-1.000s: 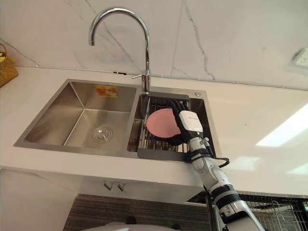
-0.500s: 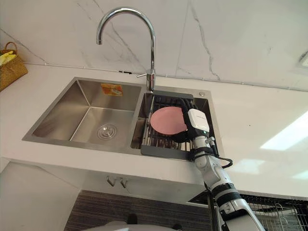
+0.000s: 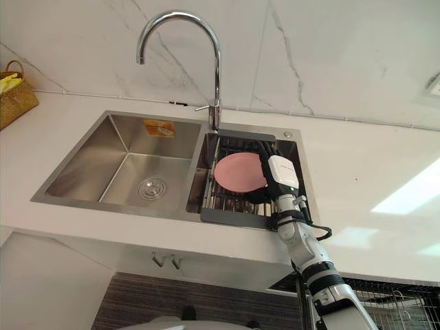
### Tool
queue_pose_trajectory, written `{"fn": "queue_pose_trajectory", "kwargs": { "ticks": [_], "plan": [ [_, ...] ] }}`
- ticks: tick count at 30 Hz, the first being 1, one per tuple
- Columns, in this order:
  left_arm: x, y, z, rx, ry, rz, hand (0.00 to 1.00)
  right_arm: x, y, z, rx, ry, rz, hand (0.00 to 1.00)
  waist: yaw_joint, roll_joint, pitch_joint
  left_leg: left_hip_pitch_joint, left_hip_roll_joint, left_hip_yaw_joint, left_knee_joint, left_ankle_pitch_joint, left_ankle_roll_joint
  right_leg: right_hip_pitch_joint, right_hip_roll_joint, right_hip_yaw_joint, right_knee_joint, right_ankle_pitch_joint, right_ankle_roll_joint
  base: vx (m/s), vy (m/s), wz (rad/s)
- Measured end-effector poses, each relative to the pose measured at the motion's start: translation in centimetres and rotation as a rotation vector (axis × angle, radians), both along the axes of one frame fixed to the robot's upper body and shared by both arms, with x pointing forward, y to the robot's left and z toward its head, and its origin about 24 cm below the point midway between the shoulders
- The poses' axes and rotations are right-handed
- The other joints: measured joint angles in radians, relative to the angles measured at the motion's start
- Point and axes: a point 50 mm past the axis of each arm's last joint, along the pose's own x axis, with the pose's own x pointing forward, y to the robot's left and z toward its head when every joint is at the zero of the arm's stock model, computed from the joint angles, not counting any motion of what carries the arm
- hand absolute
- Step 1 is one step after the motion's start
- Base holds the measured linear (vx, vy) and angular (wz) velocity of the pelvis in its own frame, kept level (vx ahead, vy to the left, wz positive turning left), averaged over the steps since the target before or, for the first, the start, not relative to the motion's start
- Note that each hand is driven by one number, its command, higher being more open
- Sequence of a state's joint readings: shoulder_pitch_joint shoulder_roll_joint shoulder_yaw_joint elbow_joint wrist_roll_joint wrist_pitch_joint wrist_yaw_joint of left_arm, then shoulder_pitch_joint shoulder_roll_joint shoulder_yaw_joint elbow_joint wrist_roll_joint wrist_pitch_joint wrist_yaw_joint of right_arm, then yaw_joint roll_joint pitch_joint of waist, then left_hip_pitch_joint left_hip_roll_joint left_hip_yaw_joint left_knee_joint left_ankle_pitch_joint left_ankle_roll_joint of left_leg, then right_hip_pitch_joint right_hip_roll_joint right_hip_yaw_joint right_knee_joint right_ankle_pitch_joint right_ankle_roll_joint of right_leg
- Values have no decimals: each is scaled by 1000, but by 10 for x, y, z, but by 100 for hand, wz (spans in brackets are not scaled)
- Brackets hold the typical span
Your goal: Walk over to the sink, pick up the cup, carry it to the dishwasher, place the cup inside the dishwasher, then close the dishwasher door
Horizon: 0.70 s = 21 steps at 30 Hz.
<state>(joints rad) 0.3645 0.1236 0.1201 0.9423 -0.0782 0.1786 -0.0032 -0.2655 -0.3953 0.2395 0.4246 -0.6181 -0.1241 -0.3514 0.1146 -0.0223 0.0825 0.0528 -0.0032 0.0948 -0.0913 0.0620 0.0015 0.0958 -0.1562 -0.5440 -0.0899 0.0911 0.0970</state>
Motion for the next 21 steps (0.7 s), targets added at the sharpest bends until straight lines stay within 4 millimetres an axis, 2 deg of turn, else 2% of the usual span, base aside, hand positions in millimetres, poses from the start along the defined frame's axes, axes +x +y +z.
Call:
{"fn": "queue_pose_trajectory", "kwargs": {
  "ticks": [7, 12, 18, 19, 21],
  "plan": [
    [1, 0, 0, -1, -1, -14, 100, 7, 0, -1, -42, 53, 26, 100, 4, 1, 0, -1, 0, -3, 0, 0, 0, 1, 0, -5, 0, -1, 0, 0, 0, 0],
    [2, 2, 1, 5, -10, -28, 100, 12, 2, 1, -173, 59, 70, 100, 7, 0, 0, -5, 0, -13, 0, 1, -1, 2, 0, -15, 0, -2, -1, 0, 0, 5],
    [2, 3, 1, 9, -20, -50, 100, 12, -3, 2, -223, 46, 71, 100, 8, -5, -4, -9, 0, -33, 0, 5, -5, 8, 1, -34, 0, -4, -3, 12, -1, 9],
    [2, 3, 1, 10, -22, -51, 100, 12, -4, 2, -228, 42, 72, 0, 9, -5, -3, -9, 0, -34, 0, 5, -5, 9, 1, -36, 0, -4, -3, 11, 1, 8],
    [3, 3, 1, 9, -24, -59, 100, 12, -5, 1, -234, 35, 69, 0, 11, -5, -4, -10, 0, -40, 0, 6, -6, 10, 1, -41, 0, -5, -1, 7, 2, 7]
  ]
}}
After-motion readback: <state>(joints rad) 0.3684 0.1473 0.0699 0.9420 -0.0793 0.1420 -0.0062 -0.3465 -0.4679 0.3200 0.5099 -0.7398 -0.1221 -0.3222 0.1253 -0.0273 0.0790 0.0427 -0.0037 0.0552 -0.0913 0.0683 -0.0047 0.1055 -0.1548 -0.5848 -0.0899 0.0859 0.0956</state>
